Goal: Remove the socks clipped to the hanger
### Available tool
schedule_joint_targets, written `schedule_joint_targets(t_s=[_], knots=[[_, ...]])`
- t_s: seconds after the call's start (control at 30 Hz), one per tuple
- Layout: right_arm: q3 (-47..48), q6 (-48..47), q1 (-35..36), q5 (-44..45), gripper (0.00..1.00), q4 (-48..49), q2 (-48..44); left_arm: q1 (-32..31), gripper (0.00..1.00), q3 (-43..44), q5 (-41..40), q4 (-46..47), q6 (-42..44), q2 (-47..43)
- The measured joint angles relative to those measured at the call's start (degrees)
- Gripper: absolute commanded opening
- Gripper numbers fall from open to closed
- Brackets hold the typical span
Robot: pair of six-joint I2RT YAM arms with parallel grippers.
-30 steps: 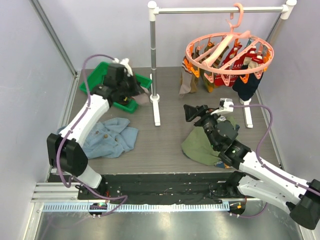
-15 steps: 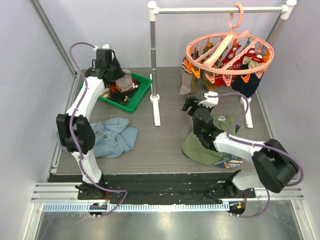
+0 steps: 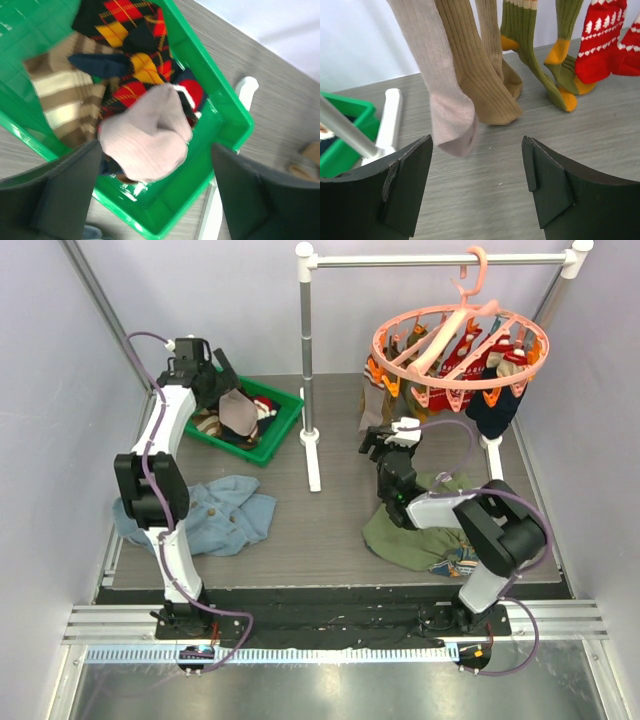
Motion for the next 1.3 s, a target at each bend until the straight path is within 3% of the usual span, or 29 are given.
schedule_joint_targets(t_s=[0.2,0.3,0.33,0.43,0.57,0.73,0.93,1.3], knots=[[3.2,-5.2,-1.8,-2.6,0.81,7.6,8.2,-0.8,1.0,-2.6,2.8,-1.8,0.0,-4.2],[6.9,-6.1,-2.6,-3.6,0.74,8.9,11.2,-1.4,1.0,-6.7,3.7,-2.2,0.1,-10.1],[7.8,-6.3,-2.8,-3.8,0.6,9.2,11.8,-1.6,1.0,-8.0,3.8,-2.4,0.1,-11.9],[10.5,-6.9,-3.4,-6.0,0.33,9.9,13.5,-2.7,1.0,-13.3,3.7,-1.3,0.1,-19.3],[11.4,-7.6,-3.8,-8.6,0.03,10.2,13.8,-4.9,1.0,-16.5,3.7,-0.2,0.6,-25.9],[10.7,-7.1,-3.9,-11.7,0.01,7.6,12.3,-7.4,1.0,-19.1,5.6,2.1,1.6,-29.3],[7.4,-5.5,-3.9,-22.0,0.01,3.3,5.0,-11.3,1.0,-22.7,6.1,4.9,2.7,-32.0],[0.8,-1.1,-2.9,-36.2,0.01,-1.8,-9.0,-15.3,1.0,-16.7,11.8,8.5,5.4,-31.1]])
